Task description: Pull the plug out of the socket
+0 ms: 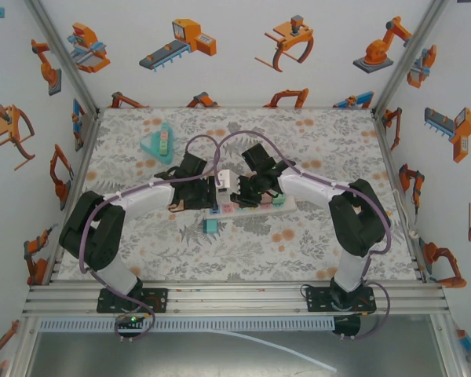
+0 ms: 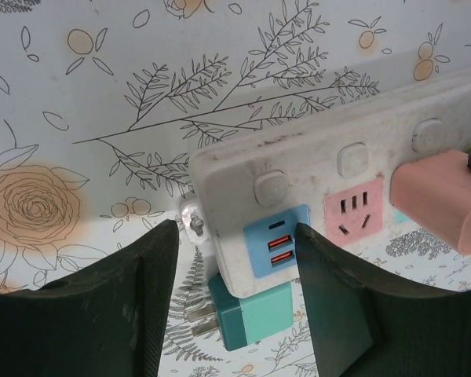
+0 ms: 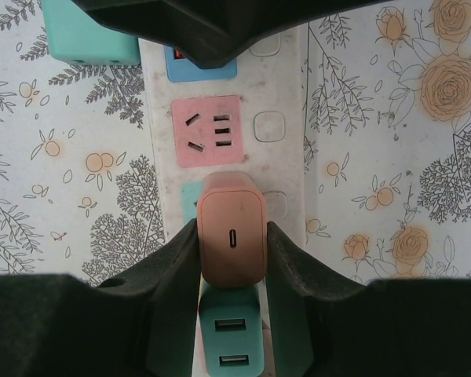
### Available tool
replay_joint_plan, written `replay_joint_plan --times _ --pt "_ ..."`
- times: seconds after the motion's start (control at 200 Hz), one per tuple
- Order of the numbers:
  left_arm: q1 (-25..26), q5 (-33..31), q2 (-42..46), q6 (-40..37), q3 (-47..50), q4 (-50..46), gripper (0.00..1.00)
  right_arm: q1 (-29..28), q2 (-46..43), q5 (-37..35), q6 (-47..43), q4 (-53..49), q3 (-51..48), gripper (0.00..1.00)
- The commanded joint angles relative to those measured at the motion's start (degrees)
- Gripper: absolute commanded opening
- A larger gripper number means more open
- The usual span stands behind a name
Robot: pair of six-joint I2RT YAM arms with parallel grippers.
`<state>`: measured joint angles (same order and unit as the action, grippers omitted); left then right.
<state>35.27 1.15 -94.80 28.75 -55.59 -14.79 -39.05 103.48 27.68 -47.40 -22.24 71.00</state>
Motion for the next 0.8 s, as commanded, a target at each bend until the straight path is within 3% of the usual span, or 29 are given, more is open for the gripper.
replay_joint_plan --times 0.0,0.796 --pt "0.0 -5.7 -4.0 -1.8 1.4 -5.1 0.58 -0.2 -2.7 4.6 1.5 4.4 1.2 0.24" --pt "0.1 -7.6 -6.2 -2.2 1.3 -5.3 0.57 1.1 -4.9 6.1 3.4 8.4 -0.5 0.22"
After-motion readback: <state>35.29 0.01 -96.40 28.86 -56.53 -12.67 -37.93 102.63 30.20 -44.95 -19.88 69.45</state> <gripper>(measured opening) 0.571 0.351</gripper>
